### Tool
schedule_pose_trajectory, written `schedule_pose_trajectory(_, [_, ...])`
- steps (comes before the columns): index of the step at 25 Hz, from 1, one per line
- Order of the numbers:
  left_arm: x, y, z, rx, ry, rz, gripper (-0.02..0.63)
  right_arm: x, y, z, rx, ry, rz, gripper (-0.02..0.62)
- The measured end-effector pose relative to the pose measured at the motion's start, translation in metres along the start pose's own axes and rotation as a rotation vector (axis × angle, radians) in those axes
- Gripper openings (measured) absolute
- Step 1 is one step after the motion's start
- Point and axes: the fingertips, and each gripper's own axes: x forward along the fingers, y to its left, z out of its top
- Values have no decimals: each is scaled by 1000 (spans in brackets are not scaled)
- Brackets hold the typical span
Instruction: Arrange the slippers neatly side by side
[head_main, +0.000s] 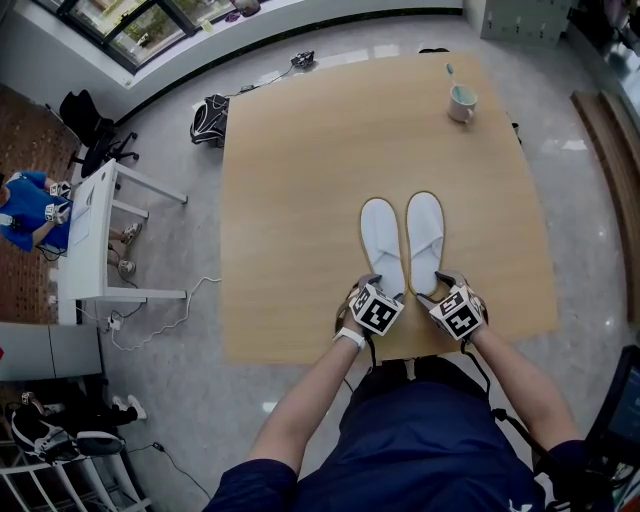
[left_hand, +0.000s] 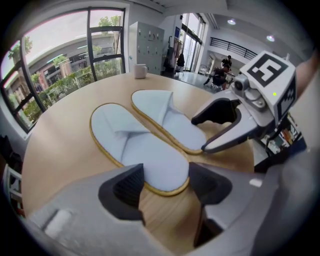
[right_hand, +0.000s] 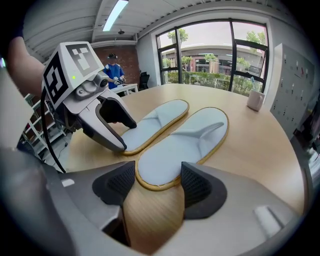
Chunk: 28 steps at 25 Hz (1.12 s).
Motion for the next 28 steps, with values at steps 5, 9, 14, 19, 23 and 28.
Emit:
schedule_pose_trajectory(5, [1,-2,1,47,14,-6,288,-1,1,-1,-6,0,-3,296])
schedule_pose_trajectory(9, [2,-7,3,88,43,-50,289,0,-1,-2,-9,0,6,296])
schedule_pose_trajectory(14, [-1,-6,3,91,51,-54,290,-1,1,0,-8,4,7,296])
schedule_pose_trajectory(19, [-1,-6,2,73,38,-47,290,0,2,-1,-3,2,9,296])
schedule_pose_trajectory(23, [2,0,2,75,32,-17,290,0,-2,1,12,-8,12,291])
schedule_pose_trajectory(28, [-6,-8,5,70,34,-46,290,-4,1,1,83,-24,26,290])
